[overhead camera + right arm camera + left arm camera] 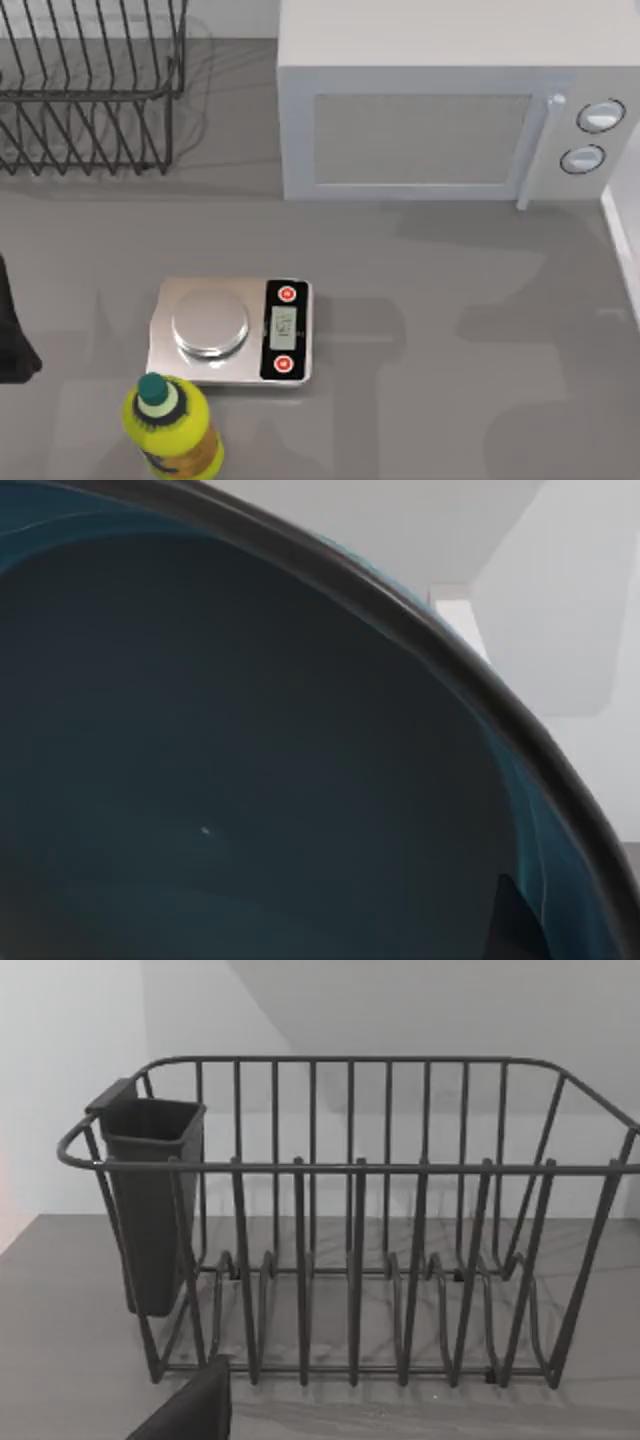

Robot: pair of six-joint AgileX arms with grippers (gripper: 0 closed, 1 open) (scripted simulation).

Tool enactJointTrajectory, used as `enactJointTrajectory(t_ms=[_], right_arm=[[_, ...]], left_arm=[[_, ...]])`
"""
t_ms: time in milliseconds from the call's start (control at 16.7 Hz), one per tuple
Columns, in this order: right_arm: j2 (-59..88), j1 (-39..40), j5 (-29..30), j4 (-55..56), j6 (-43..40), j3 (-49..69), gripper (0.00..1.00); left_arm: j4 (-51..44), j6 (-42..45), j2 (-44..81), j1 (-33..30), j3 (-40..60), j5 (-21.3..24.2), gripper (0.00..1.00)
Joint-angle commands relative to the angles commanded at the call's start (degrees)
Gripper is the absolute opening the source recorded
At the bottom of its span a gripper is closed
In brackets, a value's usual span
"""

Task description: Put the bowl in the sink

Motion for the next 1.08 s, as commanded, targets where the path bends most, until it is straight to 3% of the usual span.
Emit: enactJointTrajectory(t_ms=[240,780,1080], right_arm=[[-0.89,-4.37,-0.37,8.22,0.37,-3.67,0.0],[1.24,-4.59,-0.41,10.83,0.52,-3.89,0.0],[15.34,-5.19,-0.39,26.31,0.43,-5.5,0.0]], left_arm=[[0.0,0.0,0.0,0.0,0.0,0.0,1.0],[0.0,0.0,0.0,0.0,0.0,0.0,1.0],[0.0,0.0,0.0,0.0,0.0,0.0,1.0]])
